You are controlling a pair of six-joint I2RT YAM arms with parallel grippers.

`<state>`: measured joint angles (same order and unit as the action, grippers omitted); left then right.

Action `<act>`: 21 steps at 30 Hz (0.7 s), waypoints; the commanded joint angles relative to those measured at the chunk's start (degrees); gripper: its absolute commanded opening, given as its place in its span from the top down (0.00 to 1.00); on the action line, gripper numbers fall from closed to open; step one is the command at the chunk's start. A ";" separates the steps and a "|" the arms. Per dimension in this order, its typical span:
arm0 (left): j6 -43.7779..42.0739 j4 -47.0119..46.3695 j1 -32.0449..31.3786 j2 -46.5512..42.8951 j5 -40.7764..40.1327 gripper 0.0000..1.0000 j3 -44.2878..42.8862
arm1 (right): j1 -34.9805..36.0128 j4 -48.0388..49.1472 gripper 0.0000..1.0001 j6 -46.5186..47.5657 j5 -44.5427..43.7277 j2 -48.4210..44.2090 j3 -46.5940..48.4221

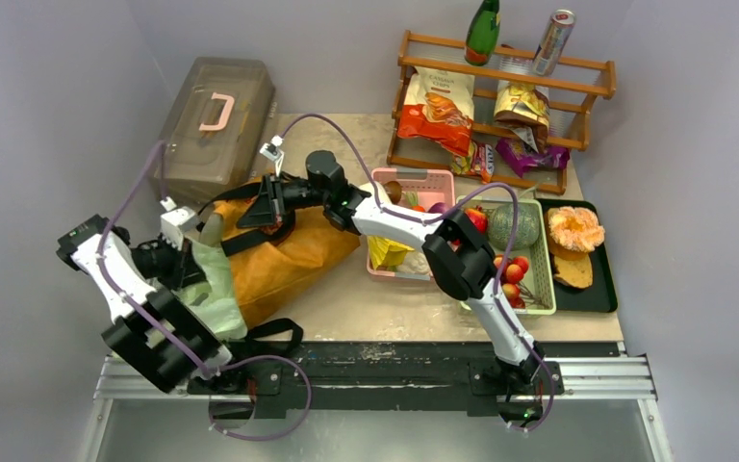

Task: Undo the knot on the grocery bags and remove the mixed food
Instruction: Place the takeout bag at the takeout bag.

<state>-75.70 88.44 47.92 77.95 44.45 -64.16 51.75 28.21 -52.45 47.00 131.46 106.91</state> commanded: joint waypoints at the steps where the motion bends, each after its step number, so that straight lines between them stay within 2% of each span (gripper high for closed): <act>1: -7.25 14.39 -7.14 -12.92 5.58 1.00 3.84 | -0.06 1.61 1.00 1.22 -2.61 -0.28 3.48; 4: -4.51 14.22 -11.93 -18.64 11.61 1.00 5.55 | 0.12 1.24 1.00 1.38 -3.28 -0.13 4.33; 6: -1.62 11.28 -14.20 -19.15 13.94 1.00 4.33 | 0.43 2.05 1.00 0.71 -3.04 -0.14 4.70; 9: 8.97 0.00 -13.33 -17.81 21.40 1.00 3.55 | 0.93 4.44 1.00 -0.82 -2.23 -0.51 4.08; 11: 19.13 -12.18 -13.77 -16.61 25.80 1.00 5.01 | 0.98 5.40 1.00 -1.61 -1.78 -0.98 3.63; 13: 29.14 -25.83 -14.53 -15.75 25.68 1.00 7.64 | 0.74 5.86 1.00 -1.50 -1.64 -2.02 2.89; 16: 38.87 -38.81 -16.04 -13.66 20.16 0.98 10.00 | 0.30 6.21 1.00 -1.22 -2.77 -3.44 1.39; 18: 44.94 -42.30 -15.90 -11.43 17.77 0.98 8.91 | 0.35 6.59 1.00 -1.51 -3.41 -3.54 1.23; 21: 44.93 -38.50 -15.66 -9.01 16.64 0.99 6.16 | 0.56 6.75 1.00 -2.01 -4.27 -2.80 2.51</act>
<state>-39.62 57.30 32.23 67.13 60.77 -54.70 51.68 30.04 -53.25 44.18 131.87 107.92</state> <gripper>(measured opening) 0.015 0.008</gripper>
